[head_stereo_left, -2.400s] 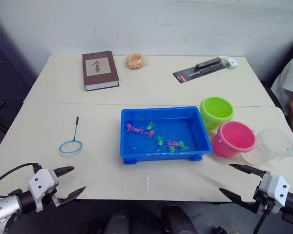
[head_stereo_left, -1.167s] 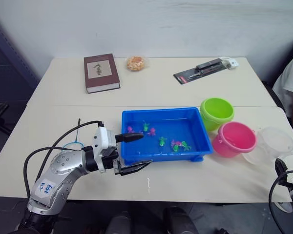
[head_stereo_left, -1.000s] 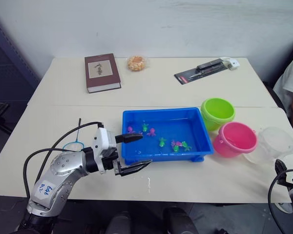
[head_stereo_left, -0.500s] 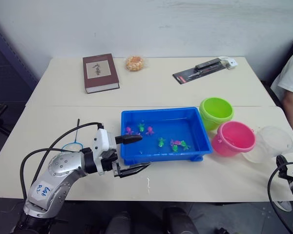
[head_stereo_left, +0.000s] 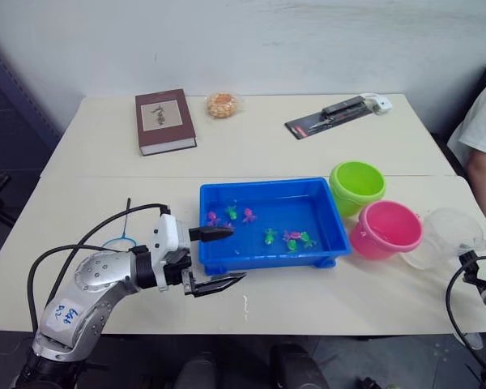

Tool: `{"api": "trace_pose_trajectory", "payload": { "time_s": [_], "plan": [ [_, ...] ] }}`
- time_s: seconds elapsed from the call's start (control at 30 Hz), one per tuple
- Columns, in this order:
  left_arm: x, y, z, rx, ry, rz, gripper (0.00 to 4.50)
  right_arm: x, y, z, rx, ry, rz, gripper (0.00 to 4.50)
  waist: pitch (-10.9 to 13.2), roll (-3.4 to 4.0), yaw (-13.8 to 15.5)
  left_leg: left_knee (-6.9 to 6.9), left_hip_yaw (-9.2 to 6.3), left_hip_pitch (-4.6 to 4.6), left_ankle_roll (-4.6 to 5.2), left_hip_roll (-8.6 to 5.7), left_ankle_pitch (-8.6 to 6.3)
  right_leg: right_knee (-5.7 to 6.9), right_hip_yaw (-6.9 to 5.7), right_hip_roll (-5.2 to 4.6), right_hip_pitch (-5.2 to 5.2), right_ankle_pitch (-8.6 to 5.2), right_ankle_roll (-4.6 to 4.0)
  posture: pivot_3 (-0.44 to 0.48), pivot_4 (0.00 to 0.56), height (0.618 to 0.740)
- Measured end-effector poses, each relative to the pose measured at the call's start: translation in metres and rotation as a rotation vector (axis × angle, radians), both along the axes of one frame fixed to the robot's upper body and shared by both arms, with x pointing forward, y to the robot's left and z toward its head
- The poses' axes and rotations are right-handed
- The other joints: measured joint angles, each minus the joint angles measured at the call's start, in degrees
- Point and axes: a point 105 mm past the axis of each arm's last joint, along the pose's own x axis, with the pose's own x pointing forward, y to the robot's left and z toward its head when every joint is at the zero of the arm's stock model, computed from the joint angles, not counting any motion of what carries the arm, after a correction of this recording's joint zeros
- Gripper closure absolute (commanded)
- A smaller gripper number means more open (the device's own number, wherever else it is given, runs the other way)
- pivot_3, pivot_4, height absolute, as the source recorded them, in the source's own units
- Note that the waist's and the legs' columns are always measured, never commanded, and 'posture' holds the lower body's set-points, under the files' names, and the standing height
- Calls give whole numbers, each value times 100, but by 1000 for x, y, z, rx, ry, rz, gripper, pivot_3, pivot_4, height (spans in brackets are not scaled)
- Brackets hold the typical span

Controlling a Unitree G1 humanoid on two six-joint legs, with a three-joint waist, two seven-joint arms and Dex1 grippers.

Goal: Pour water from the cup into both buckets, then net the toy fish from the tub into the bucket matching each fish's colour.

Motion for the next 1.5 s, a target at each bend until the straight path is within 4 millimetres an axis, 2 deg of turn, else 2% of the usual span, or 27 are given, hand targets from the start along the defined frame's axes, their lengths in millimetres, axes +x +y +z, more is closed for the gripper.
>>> {"api": "trace_pose_trajectory", "payload": {
  "time_s": [0.03, 0.23, 0.27, 0.57, 0.77, 0.93, 1.0, 1.07, 1.17, 1.23, 1.37, 1.5],
  "plan": [
    [0, 1, 0, 3, 3, -2, 0, 1, 2, 0, -1, 0, 16, 854, 0, 0, 0, 0, 0, 0, 0, 0, 0, 0, 0, 0, 0, 0, 0, 0, 150, 738],
    [1, 3, 3, 9, -5, -1, 0, 7, 10, 3, 9, -30, 62, 4052, 1, 0, 7, 0, -1, -1, 0, 0, 0, -2, 0, -1, 0, 0, 0, 0, 150, 738],
    [1, 3, 3, 9, -5, -3, 0, 8, 11, 4, 9, -38, 68, 4455, 1, 0, 14, 0, -1, -2, 0, 0, 0, -3, -1, -2, 0, 0, 0, 0, 150, 738],
    [5, 4, 1, -12, 11, -1, 0, -1, 14, 25, -68, -99, 85, 4455, 4, 4, 24, -1, -3, -6, 0, 0, -1, -5, -3, -6, -2, 0, 1, 0, 150, 738],
    [11, 1, 0, -37, 11, -6, 0, -12, 9, 64, -181, -158, 33, 4455, 7, 9, 27, -1, -3, -8, 0, -1, -2, -5, -3, -6, -5, 1, 1, 0, 150, 738],
    [13, 0, -1, -56, 19, -12, 0, -16, 12, 107, -384, -148, 47, 4455, 11, 11, 18, -2, -3, -12, 1, 0, -2, -6, -2, -3, -8, 1, 1, 0, 150, 738],
    [15, 0, -3, -59, 29, -12, 0, -17, 15, 114, -451, -127, 56, 4455, 12, 10, 27, -2, -5, -14, 1, 0, -2, -6, -4, -3, -9, 1, 1, 0, 150, 738],
    [18, -3, -2, -76, 25, -25, 0, -18, 20, 120, -591, -53, 71, 4455, 13, 14, 40, -2, -2, -15, 3, -5, -2, -7, -2, -7, -10, 1, 2, 0, 150, 738],
    [20, -7, 0, -86, 11, -40, 0, -15, 31, 137, -759, -37, 81, 4455, 14, 13, 38, -2, -4, -16, 4, -7, -1, -10, -3, -7, -10, 2, 5, 0, 150, 738],
    [20, -10, 0, -91, 7, -56, 0, -14, 35, 142, -822, -30, 73, 4455, 17, 7, 38, -2, -6, -19, 3, -5, -1, -12, -5, -4, -10, 2, 5, 0, 150, 738],
    [23, -13, -3, -97, 18, -58, 0, -11, 45, 138, -919, 6, 84, 4455, 18, 5, 38, -2, -5, -20, 4, -6, -1, -12, -5, -5, -12, 3, 5, 0, 150, 738],
    [23, -14, -2, -95, 7, -70, 0, -9, 46, 137, -975, 25, 59, 4455, 18, 5, 37, -2, -5, -20, 3, -6, -1, -11, -5, -5, -12, 3, 5, 0, 150, 738]
  ]
}}
